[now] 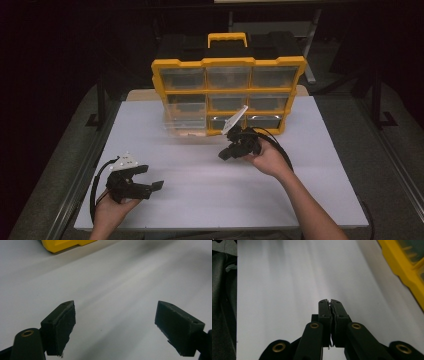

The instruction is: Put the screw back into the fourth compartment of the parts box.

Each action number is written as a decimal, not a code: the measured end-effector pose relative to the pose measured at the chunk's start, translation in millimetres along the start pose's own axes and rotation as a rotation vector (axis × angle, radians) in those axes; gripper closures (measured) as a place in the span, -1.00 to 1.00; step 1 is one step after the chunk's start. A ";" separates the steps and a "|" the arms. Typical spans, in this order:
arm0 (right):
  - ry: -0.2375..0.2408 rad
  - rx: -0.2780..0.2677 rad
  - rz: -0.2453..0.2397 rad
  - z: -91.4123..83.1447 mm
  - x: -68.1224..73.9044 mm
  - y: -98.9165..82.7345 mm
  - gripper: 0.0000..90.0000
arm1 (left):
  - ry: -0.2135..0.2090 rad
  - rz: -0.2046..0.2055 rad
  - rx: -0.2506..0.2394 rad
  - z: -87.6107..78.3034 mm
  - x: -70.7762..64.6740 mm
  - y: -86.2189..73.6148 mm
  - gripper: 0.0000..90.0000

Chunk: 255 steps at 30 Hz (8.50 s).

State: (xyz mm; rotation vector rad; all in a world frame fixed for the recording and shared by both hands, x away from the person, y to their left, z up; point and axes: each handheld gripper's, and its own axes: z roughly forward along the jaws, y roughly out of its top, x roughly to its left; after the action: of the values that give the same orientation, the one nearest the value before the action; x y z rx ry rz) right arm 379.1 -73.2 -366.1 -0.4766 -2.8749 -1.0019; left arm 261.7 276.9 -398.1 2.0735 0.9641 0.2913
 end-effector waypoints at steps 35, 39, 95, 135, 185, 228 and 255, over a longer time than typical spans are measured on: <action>-0.096 -0.061 -0.003 -89.2 -15.1 64.0 0.92 | 0.001 0.005 0.005 -1.7 1.4 -0.2 -0.63; -0.105 -0.066 -0.010 -94.3 -13.2 73.7 0.92 | 0.003 0.013 0.011 -1.5 1.8 -0.2 -0.63; -0.055 -0.017 -0.052 -17.2 -18.4 153.6 0.78 | -0.004 0.015 0.013 -1.2 2.0 -1.3 -0.63; -0.185 -0.153 0.078 -108.4 -14.2 45.5 0.33 | -0.003 0.012 -0.007 1.2 -4.5 2.0 -0.63; -0.289 -0.208 0.249 -81.3 -5.0 -79.3 -0.46 | -0.003 0.024 -0.030 -1.2 -6.4 5.1 -0.63; -0.304 -0.180 0.348 -58.6 21.6 -149.6 -0.47 | -0.009 0.030 -0.018 -0.2 -7.6 3.0 -0.63; -0.321 -0.254 0.398 -66.8 32.7 -182.9 -0.53 | -0.018 0.031 -0.005 0.8 -6.8 -0.8 -0.63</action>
State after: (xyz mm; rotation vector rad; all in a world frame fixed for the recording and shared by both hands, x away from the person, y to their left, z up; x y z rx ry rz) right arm 288.8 -241.1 -417.6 -1.2749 -2.7342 -1.3140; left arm 257.1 271.9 -398.4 2.0844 0.9199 0.2908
